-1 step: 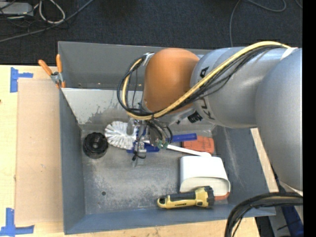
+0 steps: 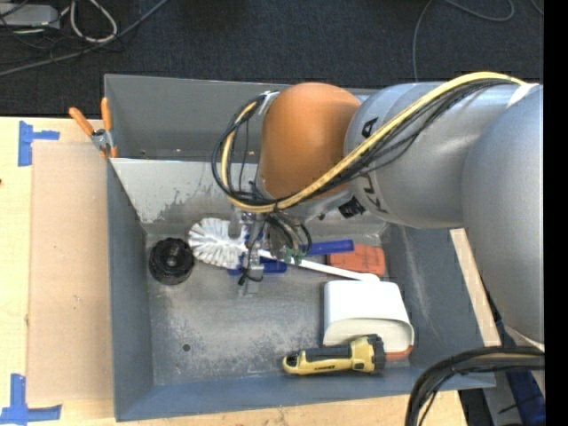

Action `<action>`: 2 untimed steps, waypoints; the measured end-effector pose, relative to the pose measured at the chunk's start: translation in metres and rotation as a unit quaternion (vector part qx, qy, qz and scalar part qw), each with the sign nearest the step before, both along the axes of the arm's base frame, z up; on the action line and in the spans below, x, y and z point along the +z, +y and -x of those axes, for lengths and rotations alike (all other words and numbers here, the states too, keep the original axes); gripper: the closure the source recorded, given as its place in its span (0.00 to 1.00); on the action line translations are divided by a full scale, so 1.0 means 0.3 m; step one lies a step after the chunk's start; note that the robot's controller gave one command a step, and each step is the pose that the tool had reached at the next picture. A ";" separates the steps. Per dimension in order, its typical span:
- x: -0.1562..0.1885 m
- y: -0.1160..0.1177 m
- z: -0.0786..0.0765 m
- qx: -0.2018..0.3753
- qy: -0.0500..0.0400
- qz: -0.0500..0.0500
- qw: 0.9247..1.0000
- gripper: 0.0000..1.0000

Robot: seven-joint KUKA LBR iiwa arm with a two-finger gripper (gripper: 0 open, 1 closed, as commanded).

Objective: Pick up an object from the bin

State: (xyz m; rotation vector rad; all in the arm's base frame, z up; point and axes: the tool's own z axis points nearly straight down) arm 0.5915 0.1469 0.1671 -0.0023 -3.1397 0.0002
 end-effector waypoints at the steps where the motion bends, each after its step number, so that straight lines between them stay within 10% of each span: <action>1: -0.294 -0.045 -0.104 0.008 -0.006 -0.001 1.000 0.00; 2: -0.400 -0.046 -0.103 -0.014 -0.001 -0.001 1.000 0.00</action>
Offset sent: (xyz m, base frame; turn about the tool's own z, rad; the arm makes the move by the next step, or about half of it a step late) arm 0.0214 -0.0080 -0.0971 0.1942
